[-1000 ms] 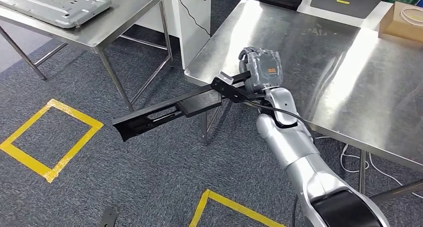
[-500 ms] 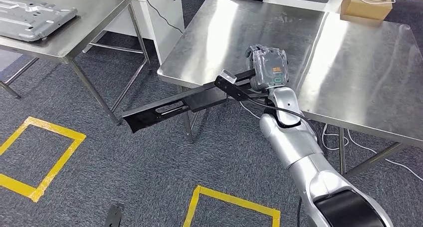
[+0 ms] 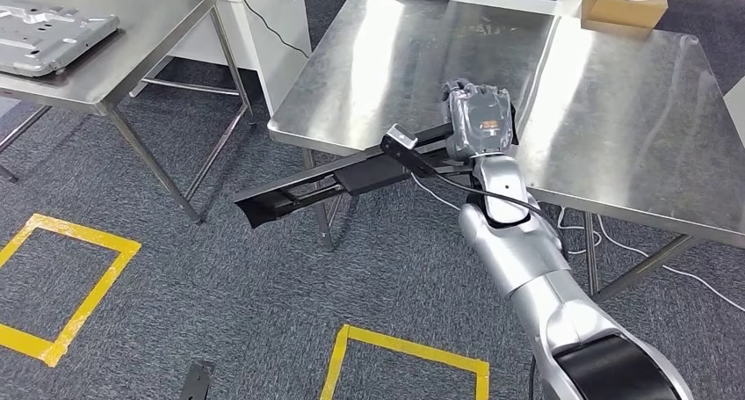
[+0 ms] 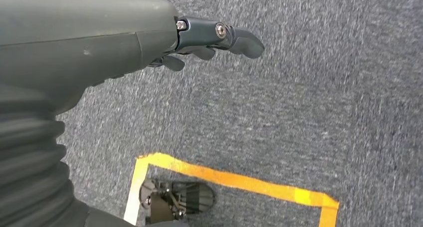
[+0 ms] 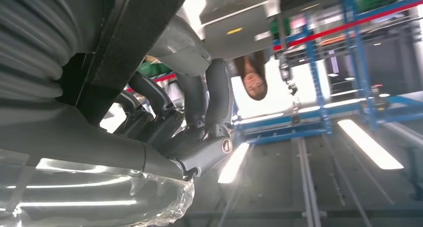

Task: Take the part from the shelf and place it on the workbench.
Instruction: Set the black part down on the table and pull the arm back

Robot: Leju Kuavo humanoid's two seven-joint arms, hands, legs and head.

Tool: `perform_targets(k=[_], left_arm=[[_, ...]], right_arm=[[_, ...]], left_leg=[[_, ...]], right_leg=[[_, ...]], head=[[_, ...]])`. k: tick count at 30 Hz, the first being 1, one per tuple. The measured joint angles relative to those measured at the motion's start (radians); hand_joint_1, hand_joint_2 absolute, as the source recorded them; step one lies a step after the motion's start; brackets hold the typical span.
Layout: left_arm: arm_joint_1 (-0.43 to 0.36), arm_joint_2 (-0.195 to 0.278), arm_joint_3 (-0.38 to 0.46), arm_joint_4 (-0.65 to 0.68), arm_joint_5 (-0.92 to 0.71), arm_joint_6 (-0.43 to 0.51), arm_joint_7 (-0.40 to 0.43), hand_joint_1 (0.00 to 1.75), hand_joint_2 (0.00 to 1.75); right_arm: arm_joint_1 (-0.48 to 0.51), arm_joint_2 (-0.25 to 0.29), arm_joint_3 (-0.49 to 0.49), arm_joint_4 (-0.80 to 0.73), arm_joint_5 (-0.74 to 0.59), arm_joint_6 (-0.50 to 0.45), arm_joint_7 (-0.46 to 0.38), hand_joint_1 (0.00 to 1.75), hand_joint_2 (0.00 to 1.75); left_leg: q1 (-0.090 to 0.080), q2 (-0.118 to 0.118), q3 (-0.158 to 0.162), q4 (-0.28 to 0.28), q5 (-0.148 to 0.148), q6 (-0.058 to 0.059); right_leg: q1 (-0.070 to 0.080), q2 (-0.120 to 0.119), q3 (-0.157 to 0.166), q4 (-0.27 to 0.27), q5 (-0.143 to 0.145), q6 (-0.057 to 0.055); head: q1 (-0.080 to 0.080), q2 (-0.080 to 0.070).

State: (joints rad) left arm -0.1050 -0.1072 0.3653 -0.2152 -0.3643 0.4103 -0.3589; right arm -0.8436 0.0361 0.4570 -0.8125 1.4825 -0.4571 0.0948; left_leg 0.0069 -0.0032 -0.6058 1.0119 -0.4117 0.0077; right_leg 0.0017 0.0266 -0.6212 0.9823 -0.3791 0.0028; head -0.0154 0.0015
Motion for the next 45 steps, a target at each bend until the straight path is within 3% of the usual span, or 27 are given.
perform_targets(k=[9,17,30,45], left_arm=[[0.003,0.001,0.026,0.000,-0.002,-0.008,-0.012,0.00,1.75],[0.007,0.004,0.043,0.000,-0.006,-0.011,-0.023,0.00,1.75],[0.004,0.004,0.048,0.000,-0.027,-0.014,-0.018,0.00,1.75],[0.001,0.005,0.052,0.000,-0.034,-0.014,0.002,0.00,1.75]], right_arm=[[-0.118,-0.088,-0.079,0.176,0.032,-0.002,0.028,1.75,1.75],[-0.171,-0.179,-0.125,0.294,0.046,-0.010,0.048,1.75,1.75],[-0.220,-0.280,-0.157,0.349,0.064,-0.015,0.060,1.75,1.75],[-0.304,-0.322,-0.164,0.369,0.086,-0.007,0.053,1.75,1.75]], left_leg=[[-0.008,-0.002,-0.011,0.001,0.008,0.011],[-0.007,-0.002,-0.011,0.002,0.008,0.012],[-0.002,-0.002,-0.015,0.002,0.008,0.011],[0.002,0.000,-0.016,0.002,0.009,0.009]], right_leg=[[-0.008,-0.003,-0.008,0.000,0.008,0.011],[-0.011,-0.003,-0.009,0.000,0.008,0.012],[-0.012,-0.004,-0.015,0.000,0.009,0.010],[-0.011,-0.002,-0.017,0.000,0.011,0.008]], head=[[0.000,0.000],[0.000,0.000],[0.000,0.000],[-0.001,0.000]])
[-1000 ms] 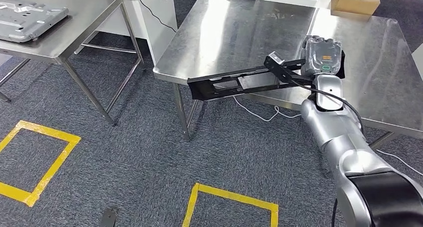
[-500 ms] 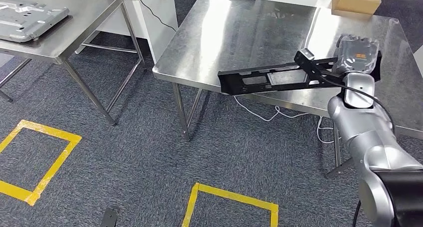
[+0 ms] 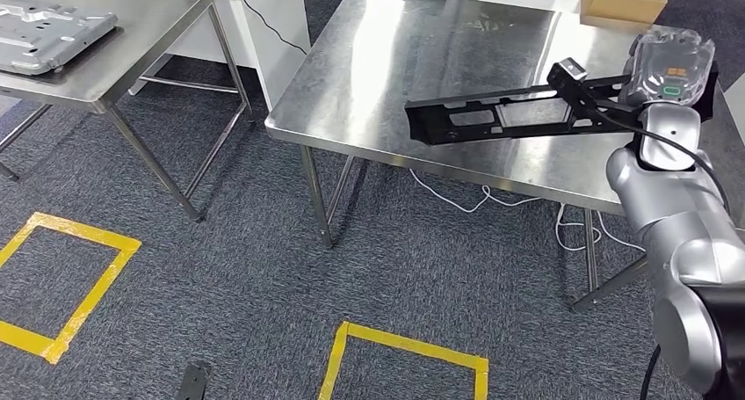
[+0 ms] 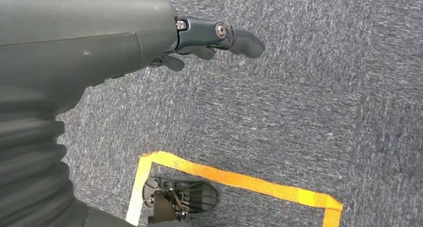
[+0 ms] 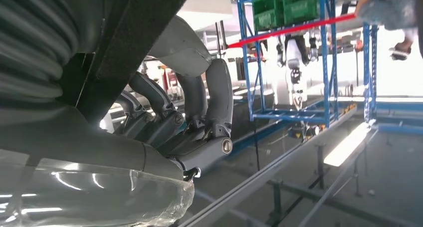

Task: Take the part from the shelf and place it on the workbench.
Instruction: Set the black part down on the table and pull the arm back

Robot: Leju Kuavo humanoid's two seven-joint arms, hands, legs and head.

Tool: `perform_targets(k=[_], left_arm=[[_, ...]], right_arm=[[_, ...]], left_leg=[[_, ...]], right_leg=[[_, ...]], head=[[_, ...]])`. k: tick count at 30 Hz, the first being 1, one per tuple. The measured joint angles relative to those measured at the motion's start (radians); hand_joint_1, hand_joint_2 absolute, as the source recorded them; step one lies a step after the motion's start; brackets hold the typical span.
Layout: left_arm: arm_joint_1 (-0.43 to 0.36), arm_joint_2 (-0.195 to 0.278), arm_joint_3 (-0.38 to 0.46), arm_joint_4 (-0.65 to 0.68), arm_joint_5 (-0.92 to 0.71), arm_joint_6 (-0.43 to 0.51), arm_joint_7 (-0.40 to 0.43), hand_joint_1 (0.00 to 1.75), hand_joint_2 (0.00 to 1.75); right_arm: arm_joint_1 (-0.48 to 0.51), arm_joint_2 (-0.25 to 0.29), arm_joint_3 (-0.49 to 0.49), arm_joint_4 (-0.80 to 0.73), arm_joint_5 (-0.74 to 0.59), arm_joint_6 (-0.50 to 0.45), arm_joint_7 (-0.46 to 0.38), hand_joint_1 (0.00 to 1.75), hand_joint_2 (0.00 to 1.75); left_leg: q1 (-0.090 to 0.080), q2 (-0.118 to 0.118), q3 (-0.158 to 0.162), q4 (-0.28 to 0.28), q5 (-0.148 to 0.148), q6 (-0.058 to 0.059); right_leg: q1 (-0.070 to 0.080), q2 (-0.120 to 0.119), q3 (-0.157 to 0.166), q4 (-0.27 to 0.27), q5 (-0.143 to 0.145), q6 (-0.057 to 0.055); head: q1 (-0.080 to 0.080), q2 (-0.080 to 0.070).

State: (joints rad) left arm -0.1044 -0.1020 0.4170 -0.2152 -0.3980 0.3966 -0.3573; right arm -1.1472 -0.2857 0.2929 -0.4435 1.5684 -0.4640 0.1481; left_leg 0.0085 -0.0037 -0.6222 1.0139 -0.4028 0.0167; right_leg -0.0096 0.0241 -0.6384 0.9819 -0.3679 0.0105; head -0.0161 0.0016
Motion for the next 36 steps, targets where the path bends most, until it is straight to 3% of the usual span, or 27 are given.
perform_targets(k=[22,25,28,29,31,33,34,35,36], left_arm=[[-0.002,0.000,0.009,0.000,-0.010,-0.009,0.015,0.00,1.75],[-0.002,0.001,0.009,0.000,-0.011,-0.007,0.012,0.00,1.75],[-0.003,-0.001,0.009,0.000,-0.012,-0.005,0.009,0.00,1.75],[-0.004,-0.003,0.009,0.000,-0.012,-0.005,0.008,0.00,1.75],[-0.006,-0.005,0.010,0.000,-0.012,-0.002,0.006,0.00,1.75],[-0.006,-0.006,0.010,0.000,-0.012,-0.001,0.003,0.00,1.75],[-0.006,-0.007,0.010,0.000,-0.012,0.000,0.002,0.00,1.75],[-0.005,-0.009,0.010,0.000,-0.012,0.000,0.002,0.00,1.75],[-0.005,-0.010,0.010,0.000,-0.012,0.000,0.001,0.00,1.75]], right_arm=[[-0.084,-0.024,0.029,0.030,0.000,0.034,-0.005,1.75,1.75],[-0.081,-0.024,0.029,0.035,-0.001,0.034,-0.002,1.75,1.75],[-0.078,-0.028,0.030,0.038,0.000,0.034,0.007,1.75,1.75],[-0.078,-0.031,0.030,0.039,0.000,0.034,0.009,1.75,1.75],[-0.076,-0.038,0.032,0.041,0.000,0.035,0.010,1.75,1.75],[-0.066,-0.044,0.032,0.044,0.000,0.037,0.010,1.75,1.75],[-0.060,-0.046,0.033,0.046,0.000,0.037,0.010,1.75,1.75],[-0.054,-0.047,0.033,0.047,0.000,0.037,0.010,1.75,1.75],[-0.051,-0.048,0.033,0.048,0.000,0.038,0.010,1.75,1.75]], left_leg=[[0.000,0.000,-0.001,0.002,-0.001,0.000],[-0.002,0.000,-0.005,0.008,-0.005,0.011],[0.003,0.004,0.017,-0.029,0.013,0.029],[0.006,0.007,0.029,-0.049,0.024,0.035],[0.010,0.011,0.041,-0.072,0.035,0.041],[0.015,0.013,0.040,-0.072,0.036,0.038],[0.019,0.014,0.040,-0.070,0.034,0.033],[0.024,0.015,0.039,-0.067,0.032,0.024],[0.031,0.016,0.037,-0.060,0.028,0.013]], right_leg=[[-0.002,0.000,0.000,-0.001,0.000,0.001],[-0.008,0.001,0.001,-0.004,0.003,0.006],[-0.002,-0.001,-0.001,-0.003,0.002,0.012],[0.000,-0.004,-0.014,0.022,-0.012,0.012],[-0.003,-0.010,-0.067,0.131,-0.060,0.008],[-0.014,-0.012,-0.120,0.244,-0.099,0.017],[-0.022,-0.013,-0.125,0.256,-0.100,0.029],[-0.031,-0.016,-0.109,0.226,-0.087,0.044],[-0.041,-0.022,-0.072,0.160,-0.064,0.062]], head=[[0.000,0.000],[0.000,0.000],[0.001,0.000],[0.002,0.000],[0.005,0.000],[0.007,0.000],[0.007,0.000],[0.007,0.000],[0.007,0.000]])
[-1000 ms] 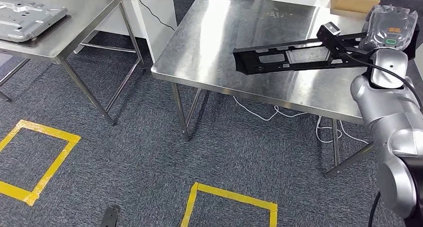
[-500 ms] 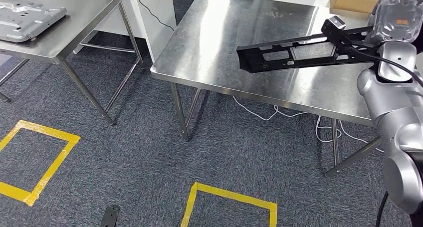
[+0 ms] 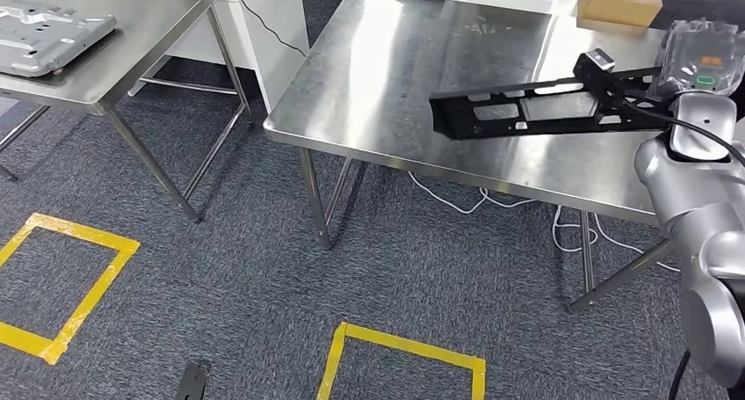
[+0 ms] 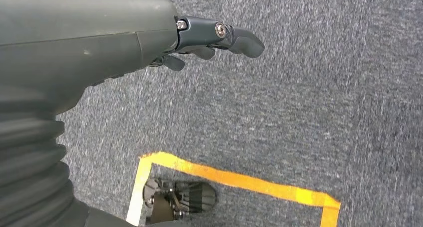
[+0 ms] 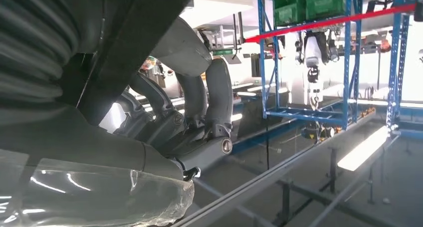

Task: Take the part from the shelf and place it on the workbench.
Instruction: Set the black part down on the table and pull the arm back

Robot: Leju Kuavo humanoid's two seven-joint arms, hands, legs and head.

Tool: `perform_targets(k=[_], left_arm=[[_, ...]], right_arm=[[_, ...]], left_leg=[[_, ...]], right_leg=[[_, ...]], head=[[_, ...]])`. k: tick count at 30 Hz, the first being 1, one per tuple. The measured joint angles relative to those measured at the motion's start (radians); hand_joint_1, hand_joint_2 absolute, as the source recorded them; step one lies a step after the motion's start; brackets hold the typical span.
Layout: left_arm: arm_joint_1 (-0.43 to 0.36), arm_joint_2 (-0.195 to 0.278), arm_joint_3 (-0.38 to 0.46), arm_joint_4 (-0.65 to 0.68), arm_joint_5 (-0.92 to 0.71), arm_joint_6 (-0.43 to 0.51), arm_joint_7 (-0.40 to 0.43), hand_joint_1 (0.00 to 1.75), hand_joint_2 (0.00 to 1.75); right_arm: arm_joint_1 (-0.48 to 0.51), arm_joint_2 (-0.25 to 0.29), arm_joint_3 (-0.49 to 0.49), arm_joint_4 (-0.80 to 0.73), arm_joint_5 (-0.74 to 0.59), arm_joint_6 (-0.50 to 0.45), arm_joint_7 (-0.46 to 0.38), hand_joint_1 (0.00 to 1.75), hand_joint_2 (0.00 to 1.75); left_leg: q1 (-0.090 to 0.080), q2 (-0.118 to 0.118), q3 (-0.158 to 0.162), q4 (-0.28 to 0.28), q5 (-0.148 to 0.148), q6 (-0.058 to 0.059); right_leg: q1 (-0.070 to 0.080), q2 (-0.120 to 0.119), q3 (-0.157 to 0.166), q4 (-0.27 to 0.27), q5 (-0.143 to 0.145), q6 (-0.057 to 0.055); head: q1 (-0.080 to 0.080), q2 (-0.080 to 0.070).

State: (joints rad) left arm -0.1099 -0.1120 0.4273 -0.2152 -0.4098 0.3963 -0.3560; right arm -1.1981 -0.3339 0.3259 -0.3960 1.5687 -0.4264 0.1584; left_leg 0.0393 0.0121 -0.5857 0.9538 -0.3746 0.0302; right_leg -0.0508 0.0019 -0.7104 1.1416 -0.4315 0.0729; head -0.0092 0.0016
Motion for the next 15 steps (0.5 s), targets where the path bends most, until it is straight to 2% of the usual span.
perform_targets(k=[1,2,3,4,6,7,9,11,12,13,14,15], left_arm=[[0.000,0.002,0.000,0.000,0.000,0.000,0.000,0.00,1.75],[0.000,0.003,0.001,-0.001,0.000,0.000,-0.001,0.00,1.75],[0.000,0.005,0.002,-0.001,0.000,0.000,-0.002,0.00,1.75],[0.000,0.007,0.003,-0.002,-0.001,0.000,-0.003,0.00,1.75],[0.001,0.006,0.005,-0.002,-0.001,0.000,-0.004,0.00,1.75],[0.002,0.006,0.006,-0.002,-0.001,0.000,-0.004,0.00,1.75],[0.001,0.005,0.006,-0.002,-0.001,0.000,-0.004,0.00,1.75],[0.001,0.005,0.007,-0.002,-0.001,0.000,-0.004,0.00,1.75],[0.001,0.005,0.008,-0.002,-0.001,0.001,-0.004,0.00,1.75],[0.001,0.005,0.008,-0.002,-0.001,0.001,-0.005,0.00,1.75],[0.001,0.005,0.009,-0.002,-0.002,0.001,-0.006,0.00,1.75],[0.001,0.004,0.009,-0.002,-0.002,0.002,-0.006,0.00,1.75]], right_arm=[[0.001,0.000,0.000,0.001,0.000,0.000,0.000,1.75,1.75],[0.001,0.000,0.001,0.001,0.000,0.000,0.000,1.75,1.75],[0.002,0.000,0.001,0.002,0.000,0.000,0.000,1.75,1.75],[0.004,0.000,0.002,0.003,0.000,0.000,0.001,1.75,1.75],[0.010,0.000,0.002,0.003,0.001,0.000,0.002,1.75,1.75],[0.011,0.000,0.002,0.003,0.001,0.000,0.003,1.75,1.75],[0.011,0.000,0.002,0.003,0.001,0.001,0.003,1.75,1.75],[0.013,0.000,0.002,0.003,0.000,0.001,0.003,1.75,1.75],[0.015,0.000,0.002,0.004,0.000,0.003,0.003,1.75,1.75],[0.016,0.000,0.002,0.004,0.000,0.005,0.003,1.75,1.75],[0.017,0.000,0.002,0.004,0.000,0.008,0.003,1.75,1.75],[0.017,0.000,0.002,0.005,0.000,0.010,0.003,1.75,1.75]], left_leg=[[0.002,0.001,-0.005,0.012,-0.007,-0.014],[0.004,0.003,-0.011,0.028,-0.016,-0.027],[0.003,0.003,-0.017,0.041,-0.025,-0.038],[0.001,0.004,-0.021,0.050,-0.031,-0.045],[0.007,0.006,-0.023,0.056,-0.038,-0.052],[0.010,0.006,-0.027,0.069,-0.048,-0.054],[0.012,0.004,-0.064,0.153,-0.095,-0.054],[0.006,0.002,-0.138,0.297,-0.154,-0.047],[0.001,0.000,-0.169,0.349,-0.167,-0.040],[-0.006,-0.001,-0.186,0.367,-0.161,-0.028],[-0.015,-0.002,-0.182,0.344,-0.136,-0.010],[-0.029,-0.005,-0.161,0.287,-0.098,0.014]], right_leg=[[-0.007,-0.007,0.039,-0.065,0.019,0.016],[-0.011,-0.011,0.068,-0.116,0.032,0.022],[-0.013,-0.012,0.084,-0.141,0.035,0.019],[-0.011,-0.010,0.085,-0.139,0.032,0.009],[-0.010,-0.002,0.080,-0.129,0.026,-0.016],[-0.009,0.002,0.079,-0.125,0.024,-0.024],[-0.003,0.008,0.082,-0.124,0.019,-0.038],[0.010,0.013,0.085,-0.124,0.016,-0.047],[0.018,0.016,0.086,-0.123,0.014,-0.052],[0.028,0.020,0.089,-0.123,0.011,-0.056],[0.038,0.023,0.093,-0.123,0.009,-0.059],[0.048,0.026,0.099,-0.124,0.007,-0.063]], head=[[0.001,0.000],[0.003,0.000],[0.003,0.000],[0.001,0.000],[-0.006,0.000],[-0.007,0.000],[-0.009,0.000],[-0.010,0.000],[-0.010,0.000],[-0.010,0.000],[-0.010,0.000],[-0.010,0.000]])
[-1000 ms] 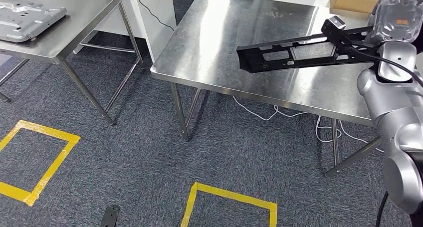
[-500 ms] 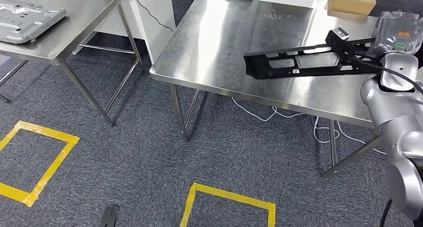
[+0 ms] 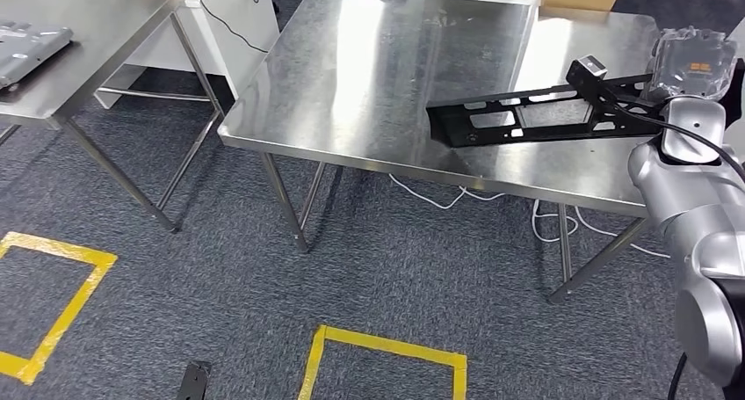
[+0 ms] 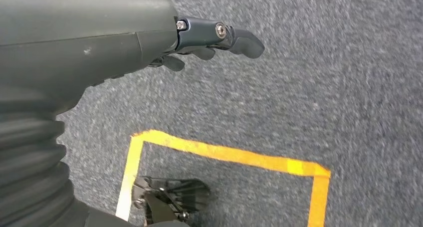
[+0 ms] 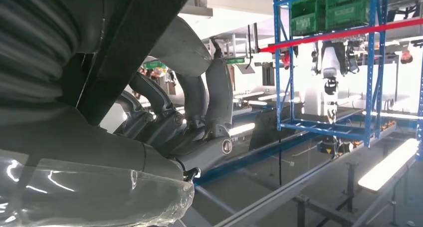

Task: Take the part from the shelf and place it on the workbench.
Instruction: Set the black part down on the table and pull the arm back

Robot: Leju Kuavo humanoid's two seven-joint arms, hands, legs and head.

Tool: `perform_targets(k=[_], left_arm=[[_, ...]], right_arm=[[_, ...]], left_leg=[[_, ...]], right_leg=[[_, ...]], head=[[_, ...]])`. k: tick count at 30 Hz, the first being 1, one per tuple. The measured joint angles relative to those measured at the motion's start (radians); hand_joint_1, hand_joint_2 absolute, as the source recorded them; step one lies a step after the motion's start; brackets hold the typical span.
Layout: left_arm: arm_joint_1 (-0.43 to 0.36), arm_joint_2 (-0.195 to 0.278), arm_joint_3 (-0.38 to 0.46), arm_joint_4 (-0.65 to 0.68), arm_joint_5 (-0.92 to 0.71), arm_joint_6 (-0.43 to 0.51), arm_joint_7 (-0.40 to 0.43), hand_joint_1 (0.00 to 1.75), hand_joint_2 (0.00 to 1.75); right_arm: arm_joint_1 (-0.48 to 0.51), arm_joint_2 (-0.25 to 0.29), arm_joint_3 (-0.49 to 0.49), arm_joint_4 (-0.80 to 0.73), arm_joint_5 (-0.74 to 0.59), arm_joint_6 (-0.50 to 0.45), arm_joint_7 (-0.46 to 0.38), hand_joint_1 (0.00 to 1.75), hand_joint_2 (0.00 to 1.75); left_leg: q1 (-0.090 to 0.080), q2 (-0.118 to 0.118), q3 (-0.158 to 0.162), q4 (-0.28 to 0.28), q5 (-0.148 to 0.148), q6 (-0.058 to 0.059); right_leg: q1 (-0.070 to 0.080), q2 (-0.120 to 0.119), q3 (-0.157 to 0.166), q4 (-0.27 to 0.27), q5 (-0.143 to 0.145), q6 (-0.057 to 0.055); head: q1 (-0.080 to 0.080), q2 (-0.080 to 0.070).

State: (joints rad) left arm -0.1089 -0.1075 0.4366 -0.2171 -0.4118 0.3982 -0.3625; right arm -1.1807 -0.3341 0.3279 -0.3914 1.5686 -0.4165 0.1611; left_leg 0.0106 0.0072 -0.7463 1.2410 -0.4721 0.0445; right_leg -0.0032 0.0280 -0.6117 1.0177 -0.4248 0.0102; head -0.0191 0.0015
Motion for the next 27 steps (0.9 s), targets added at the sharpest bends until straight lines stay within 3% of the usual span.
perform_targets(k=[2,3,4,8,9,11,13,14,16,17,18,19,21,23,25,27], left_arm=[[0.000,0.002,0.001,0.000,-0.001,0.001,-0.001,0.00,1.75],[0.000,0.004,0.002,0.000,-0.002,0.002,-0.001,0.00,1.75],[0.000,0.005,0.003,0.000,-0.003,0.003,-0.001,0.00,1.75],[-0.002,0.003,0.004,-0.003,-0.003,0.006,-0.001,0.00,1.75],[-0.004,0.002,0.004,-0.003,-0.004,0.007,-0.001,0.00,1.75],[-0.007,-0.002,0.004,-0.003,-0.004,0.007,-0.001,0.00,1.75],[-0.007,-0.008,0.004,-0.003,-0.003,0.007,-0.001,0.00,1.75],[-0.006,-0.010,0.005,-0.003,-0.003,0.007,-0.001,0.00,1.75],[-0.006,-0.012,0.005,-0.003,-0.002,0.009,-0.001,0.00,1.75],[-0.006,-0.010,0.006,-0.003,-0.002,0.011,0.000,0.00,1.75],[-0.006,-0.009,0.008,-0.003,-0.002,0.013,0.001,0.00,1.75],[-0.006,-0.008,0.010,-0.003,-0.002,0.014,0.001,0.00,1.75],[-0.005,-0.008,0.014,-0.003,-0.001,0.018,0.003,0.00,1.75],[-0.005,-0.008,0.015,-0.003,0.000,0.019,0.003,0.00,1.75],[-0.005,-0.008,0.015,-0.003,0.001,0.019,0.003,0.00,1.75],[-0.002,-0.009,0.015,-0.003,0.001,0.019,0.003,0.00,1.75]], right_arm=[[0.001,0.000,0.000,0.001,0.000,0.003,-0.001,1.75,1.75],[0.002,-0.001,0.000,0.001,0.000,0.005,-0.001,1.75,1.75],[0.004,-0.002,0.000,0.002,0.000,0.007,-0.002,1.75,1.75],[0.005,-0.007,0.000,0.000,0.001,0.009,-0.003,1.75,1.75],[0.002,-0.009,0.000,-0.001,0.001,0.010,-0.003,1.75,1.75],[-0.002,-0.012,0.001,0.001,0.002,0.014,-0.004,1.75,1.75],[0.003,-0.014,0.001,0.003,0.001,0.019,-0.003,1.75,1.75],[0.006,-0.014,0.001,0.003,0.001,0.021,-0.003,1.75,1.75],[0.005,-0.014,0.001,0.004,0.001,0.024,-0.003,1.75,1.75],[0.002,-0.013,0.001,0.006,0.002,0.027,-0.003,1.75,1.75],[0.000,-0.013,0.001,0.008,0.001,0.030,-0.004,1.75,1.75],[-0.001,-0.012,0.001,0.010,0.001,0.034,-0.004,1.75,1.75],[0.000,-0.010,0.001,0.012,0.000,0.037,-0.004,1.75,1.75],[-0.002,-0.007,0.001,0.012,0.000,0.037,-0.004,1.75,1.75],[-0.005,-0.004,0.001,0.012,0.001,0.037,-0.005,1.75,1.75],[-0.006,-0.002,0.001,0.012,0.001,0.037,-0.005,1.75,1.75]], left_leg=[[-0.027,-0.005,0.055,-0.124,0.063,0.060],[-0.037,-0.005,0.074,-0.163,0.076,0.080],[-0.044,-0.004,0.083,-0.180,0.077,0.092],[-0.041,0.002,0.137,-0.261,0.094,0.093],[-0.036,0.004,0.153,-0.283,0.101,0.090],[-0.029,0.004,0.165,-0.294,0.101,0.079],[-0.019,0.004,0.171,-0.292,0.091,0.062],[-0.012,0.003,0.174,-0.288,0.084,0.051],[0.001,0.003,0.175,-0.266,0.062,0.021],[0.003,0.003,0.168,-0.247,0.046,0.006],[0.002,0.003,0.163,-0.230,0.032,-0.007],[0.001,0.003,0.158,-0.218,0.022,-0.016],[0.005,0.005,0.158,-0.210,0.012,-0.023],[0.011,0.005,0.150,-0.181,-0.006,-0.029],[0.014,0.004,0.099,-0.079,-0.050,-0.037],[0.013,0.003,0.021,0.046,-0.086,-0.038]], right_leg=[[0.013,0.003,0.010,-0.003,-0.005,-0.006],[0.014,0.004,0.012,-0.005,-0.006,-0.006],[0.013,0.003,0.014,-0.008,-0.008,-0.005],[0.011,-0.006,0.012,-0.004,-0.018,0.001],[0.011,-0.009,-0.008,0.033,-0.032,0.001],[0.002,-0.012,-0.083,0.160,-0.069,0.005],[-0.013,-0.014,-0.145,0.238,-0.075,0.026],[-0.023,-0.017,-0.147,0.221,-0.054,0.043],[-0.046,-0.031,-0.103,0.093,0.017,0.087],[-0.052,-0.035,-0.077,0.038,0.040,0.099],[-0.055,-0.037,-0.060,0.004,0.051,0.096],[-0.056,-0.036,-0.054,-0.007,0.050,0.086],[-0.054,-0.027,-0.054,0.003,0.040,0.056],[-0.054,-0.022,-0.049,0.005,0.033,0.041],[-0.051,-0.018,-0.039,0.005,0.025,0.029],[-0.044,-0.016,-0.029,0.005,0.017,0.018]], head=[[0.005,0.000],[0.009,0.000],[0.012,0.000],[0.013,0.000],[0.014,0.000],[0.016,0.000],[0.016,0.000],[0.016,0.000],[0.018,0.000],[0.020,0.000],[0.021,0.000],[0.020,0.000],[0.014,0.000],[0.012,0.000],[0.010,0.000],[0.009,0.000]])
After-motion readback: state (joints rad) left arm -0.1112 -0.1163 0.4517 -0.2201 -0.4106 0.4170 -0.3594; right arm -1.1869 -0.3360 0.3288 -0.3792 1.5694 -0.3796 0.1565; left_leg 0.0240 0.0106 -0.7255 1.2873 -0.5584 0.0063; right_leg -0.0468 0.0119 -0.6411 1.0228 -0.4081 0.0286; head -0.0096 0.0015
